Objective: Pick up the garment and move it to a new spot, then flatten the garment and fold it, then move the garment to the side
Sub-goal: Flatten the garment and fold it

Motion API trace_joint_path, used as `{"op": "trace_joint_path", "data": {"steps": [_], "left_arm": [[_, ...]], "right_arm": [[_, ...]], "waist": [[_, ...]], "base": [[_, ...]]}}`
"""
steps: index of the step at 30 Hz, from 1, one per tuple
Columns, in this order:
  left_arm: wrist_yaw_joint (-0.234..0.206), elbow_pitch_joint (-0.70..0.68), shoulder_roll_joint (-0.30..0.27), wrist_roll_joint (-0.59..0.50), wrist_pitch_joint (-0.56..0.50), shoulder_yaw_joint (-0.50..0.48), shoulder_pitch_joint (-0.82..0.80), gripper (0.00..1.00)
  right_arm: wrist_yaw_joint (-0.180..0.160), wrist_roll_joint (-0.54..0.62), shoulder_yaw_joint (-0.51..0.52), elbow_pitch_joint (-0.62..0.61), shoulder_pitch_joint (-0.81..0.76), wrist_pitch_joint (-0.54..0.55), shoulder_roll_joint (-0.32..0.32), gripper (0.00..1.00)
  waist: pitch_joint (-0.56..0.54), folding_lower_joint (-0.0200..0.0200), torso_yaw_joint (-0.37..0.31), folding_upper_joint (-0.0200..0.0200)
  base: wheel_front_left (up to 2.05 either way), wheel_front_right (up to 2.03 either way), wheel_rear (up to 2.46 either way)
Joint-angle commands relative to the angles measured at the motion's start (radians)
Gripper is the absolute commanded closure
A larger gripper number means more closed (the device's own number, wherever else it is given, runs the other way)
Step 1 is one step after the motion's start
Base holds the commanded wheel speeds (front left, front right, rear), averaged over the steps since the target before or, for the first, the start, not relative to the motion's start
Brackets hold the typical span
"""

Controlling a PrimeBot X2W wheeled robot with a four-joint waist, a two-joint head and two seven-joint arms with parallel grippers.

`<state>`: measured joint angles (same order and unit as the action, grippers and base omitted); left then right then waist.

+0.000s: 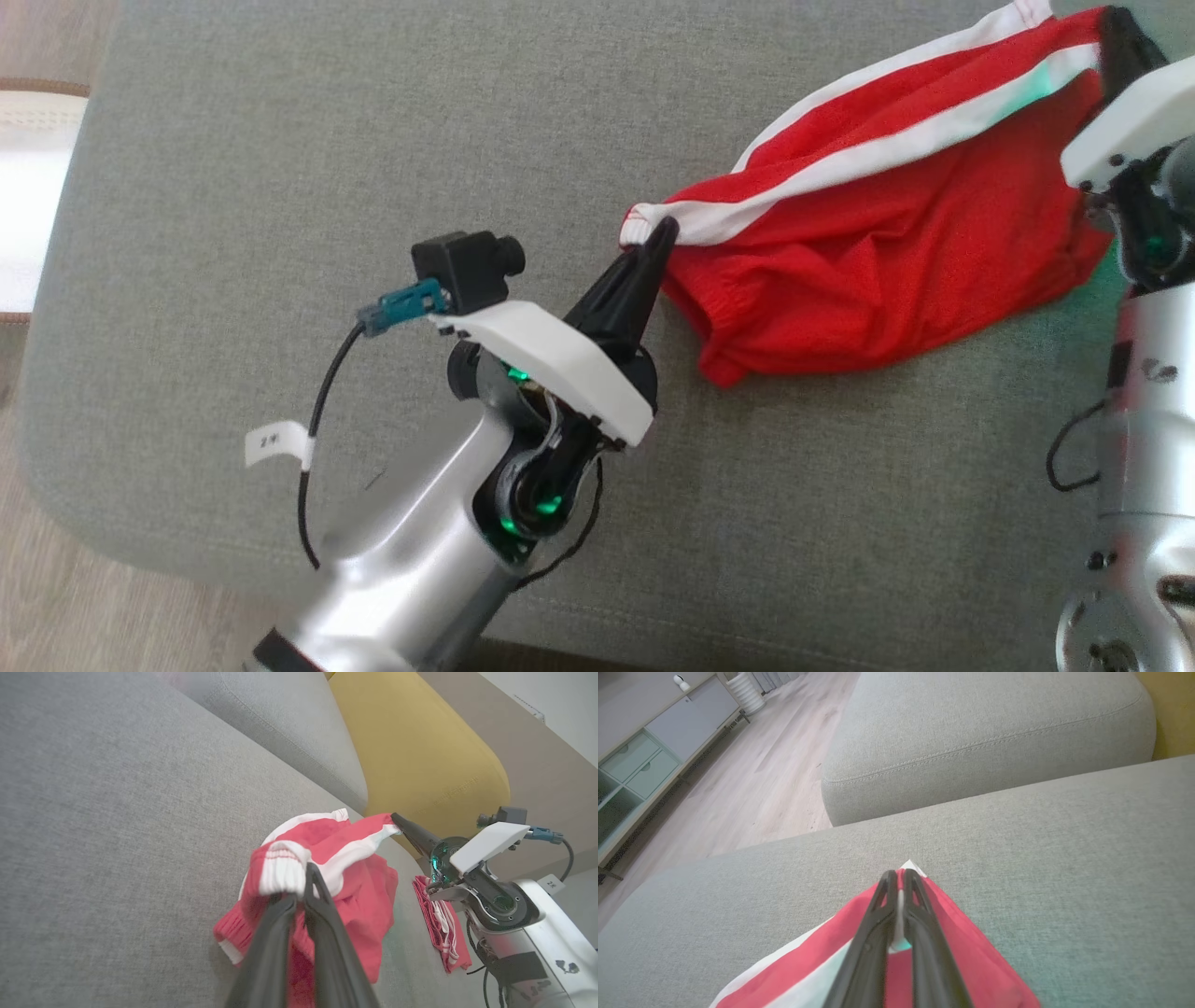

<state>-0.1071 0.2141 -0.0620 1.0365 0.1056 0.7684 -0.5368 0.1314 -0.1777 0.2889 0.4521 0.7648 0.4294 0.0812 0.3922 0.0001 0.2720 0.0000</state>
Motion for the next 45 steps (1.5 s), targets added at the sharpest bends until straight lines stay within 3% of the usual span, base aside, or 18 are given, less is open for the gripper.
{"op": "trace_joint_path", "data": {"steps": [1, 7, 10, 11, 12, 13, 14, 15, 16, 21, 26, 32, 36, 40, 45], "left_arm": [[0.010, -0.013, -0.002, 0.006, 0.000, -0.022, -0.049, 1.00], [0.008, 0.067, 0.008, 0.026, 0.017, 0.002, -0.090, 0.85], [0.005, 0.097, 0.010, 0.036, 0.034, 0.014, -0.100, 0.53], [0.004, 0.106, 0.011, 0.039, 0.039, 0.019, -0.103, 0.05], [-0.001, 0.115, 0.011, 0.041, 0.045, 0.024, -0.105, 0.00], [-0.006, 0.123, 0.011, 0.041, 0.051, 0.030, -0.108, 0.00], [-0.011, 0.127, 0.011, 0.042, 0.060, 0.036, -0.110, 0.00], [-0.017, 0.131, 0.011, 0.043, 0.069, 0.041, -0.112, 0.00], [-0.023, 0.134, 0.011, 0.040, 0.078, 0.047, -0.114, 0.00], [-0.040, 0.131, 0.011, 0.019, 0.112, 0.068, -0.104, 0.00], [-0.074, 0.068, -0.033, -0.024, 0.137, 0.068, -0.031, 0.00], [-0.122, -0.027, -0.076, -0.103, 0.152, 0.061, 0.044, 0.00], [-0.157, -0.111, -0.095, -0.226, 0.155, 0.039, 0.089, 0.00], [-0.156, -0.178, -0.077, -0.333, 0.156, -0.015, 0.160, 0.00], [-0.117, -0.240, -0.035, -0.457, 0.156, -0.068, 0.235, 0.00]], "right_arm": [[-0.001, 0.011, -0.026, -0.012, 0.047, -0.016, -0.007, 1.00], [-0.001, 0.029, -0.025, 0.094, 0.095, -0.078, -0.005, 1.00], [-0.001, 0.032, -0.032, 0.137, 0.115, -0.111, 0.003, 1.00], [-0.001, 0.028, -0.030, 0.151, 0.122, -0.124, 0.004, 1.00], [-0.001, 0.025, -0.025, 0.164, 0.128, -0.139, 0.006, 1.00], [-0.001, 0.025, -0.021, 0.177, 0.134, -0.157, 0.007, 1.00], [-0.001, 0.027, -0.018, 0.191, 0.139, -0.172, 0.008, 0.84], [-0.001, 0.031, -0.017, 0.206, 0.142, -0.181, 0.010, 0.35], [-0.001, 0.037, -0.017, 0.219, 0.145, -0.188, 0.011, 0.00], [-0.001, 0.045, -0.012, 0.257, 0.155, -0.239, 0.020, 0.00], [-0.001, 0.027, -0.066, 0.242, 0.134, -0.282, 0.067, 0.00], [-0.001, 0.017, -0.233, 0.212, 0.076, -0.192, 0.157, 0.00], [-0.001, -0.021, -0.297, 0.194, 0.036, -0.080, 0.229, 0.00], [-0.001, -0.037, -0.318, 0.174, 0.006, -0.033, 0.266, 0.00], [-0.001, -0.067, -0.314, 0.171, -0.002, -0.007, 0.267, 0.00]], "waist": [[0.006, -0.0001, 0.000, 0.0000], [0.015, -0.0001, 0.000, 0.0000], [0.016, -0.0001, 0.001, 0.0000], [0.016, -0.0001, 0.003, 0.0000], [0.015, -0.0001, 0.004, 0.0000], [0.014, -0.0001, 0.005, 0.0000], [0.012, -0.0001, 0.006, 0.0000], [0.012, -0.0001, 0.007, 0.0000], [0.012, -0.0001, 0.008, 0.0000], [0.014, -0.0001, 0.007, 0.0000], [0.010, -0.0001, 0.002, 0.0000], [0.004, -0.0001, 0.005, 0.0000], [-0.004, -0.0001, 0.015, 0.0000], [-0.003, -0.0001, 0.032, 0.0000], [0.004, -0.0001, 0.056, 0.0000]], "base": [[0.00, 0.00, 0.00], [0.00, 0.00, 0.00], [0.00, 0.00, 0.00], [0.00, 0.00, 0.00], [0.00, 0.00, 0.00], [0.00, 0.00, 0.00], [0.00, 0.00, 0.00], [0.00, 0.00, 0.00], [0.00, 0.00, 0.00], [0.00, 0.00, 0.00], [0.00, 0.00, 0.00], [0.00, 0.00, 0.00], [0.00, 0.00, 0.00], [0.00, 0.00, 0.00], [0.00, 0.00, 0.00]]}}
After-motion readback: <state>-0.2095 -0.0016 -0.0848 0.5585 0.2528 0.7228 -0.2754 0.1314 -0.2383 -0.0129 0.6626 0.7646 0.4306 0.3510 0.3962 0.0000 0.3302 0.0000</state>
